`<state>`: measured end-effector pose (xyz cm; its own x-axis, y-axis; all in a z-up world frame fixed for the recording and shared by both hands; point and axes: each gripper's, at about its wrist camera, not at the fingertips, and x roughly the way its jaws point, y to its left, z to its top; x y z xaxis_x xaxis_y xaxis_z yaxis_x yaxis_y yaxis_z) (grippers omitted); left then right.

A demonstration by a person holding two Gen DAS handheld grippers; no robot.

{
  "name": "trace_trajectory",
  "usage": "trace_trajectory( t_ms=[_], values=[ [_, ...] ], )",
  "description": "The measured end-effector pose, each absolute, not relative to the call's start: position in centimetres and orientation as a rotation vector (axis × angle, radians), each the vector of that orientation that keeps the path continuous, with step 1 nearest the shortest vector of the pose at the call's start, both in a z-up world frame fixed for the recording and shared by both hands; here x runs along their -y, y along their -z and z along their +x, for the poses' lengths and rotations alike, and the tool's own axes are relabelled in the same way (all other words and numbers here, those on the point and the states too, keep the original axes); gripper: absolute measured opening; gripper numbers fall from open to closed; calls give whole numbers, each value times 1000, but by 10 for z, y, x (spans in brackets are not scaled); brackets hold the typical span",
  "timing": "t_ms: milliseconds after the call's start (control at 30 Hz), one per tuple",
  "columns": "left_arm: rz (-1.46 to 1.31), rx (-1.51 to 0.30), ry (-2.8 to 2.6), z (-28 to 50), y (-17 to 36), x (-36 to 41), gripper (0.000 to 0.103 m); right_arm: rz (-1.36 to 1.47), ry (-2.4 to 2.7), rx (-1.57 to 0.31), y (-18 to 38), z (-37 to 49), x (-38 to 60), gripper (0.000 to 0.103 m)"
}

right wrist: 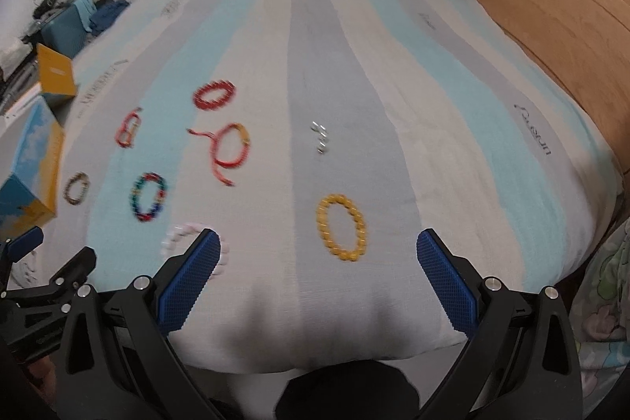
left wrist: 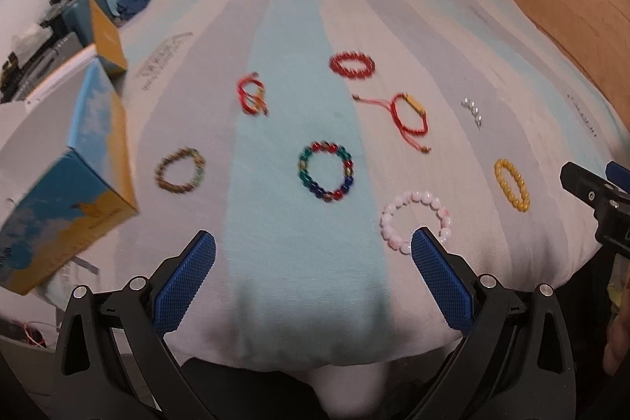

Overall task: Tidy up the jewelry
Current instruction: 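Grasp the pink-white bracelet with the left tool while the right tool grasps the yellow bracelet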

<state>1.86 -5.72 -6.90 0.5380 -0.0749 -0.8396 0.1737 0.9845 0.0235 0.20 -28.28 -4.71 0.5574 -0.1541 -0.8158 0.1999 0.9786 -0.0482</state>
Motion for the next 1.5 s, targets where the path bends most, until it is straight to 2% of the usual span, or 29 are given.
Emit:
trace_trajectory(
  t_ms=[300,433,567,733,833,867,1033,1133,1200,1233,1267,1300,1333,1500],
  values=[
    [81,-1081,145,49,124,80,97,73,241,-1067,110,34,338,96],
    [61,-1126,145,60,146,88,88,92,246,-1103,132,44,356,94],
    [66,-1139,121,66,160,94,87,127,239,-1141,151,53,369,83],
    [68,-1132,107,68,159,100,83,152,225,-1181,168,59,371,76],
    [65,-1131,119,67,155,102,74,151,235,-1169,171,58,368,75],
    [69,-1131,119,66,153,103,69,148,235,-1167,171,58,366,72],
    [59,-1138,131,63,149,103,51,91,210,-1156,169,56,350,50],
    [65,-1146,156,59,147,104,34,77,204,-1156,169,52,343,39],
    [92,-1152,182,58,147,108,19,88,200,-1159,169,50,340,28],
    [104,-1153,192,58,147,109,16,91,201,-1160,171,50,340,25],
    [108,-1156,199,57,146,109,13,90,204,-1163,171,49,339,18],
    [100,-1163,207,57,145,107,10,97,204,-1165,170,49,340,11],
    [88,-1170,212,58,144,104,10,110,204,-1166,168,47,342,10],
    [43,-1175,242,57,133,96,9,206,176,-1158,156,47,352,9]
  ],
)
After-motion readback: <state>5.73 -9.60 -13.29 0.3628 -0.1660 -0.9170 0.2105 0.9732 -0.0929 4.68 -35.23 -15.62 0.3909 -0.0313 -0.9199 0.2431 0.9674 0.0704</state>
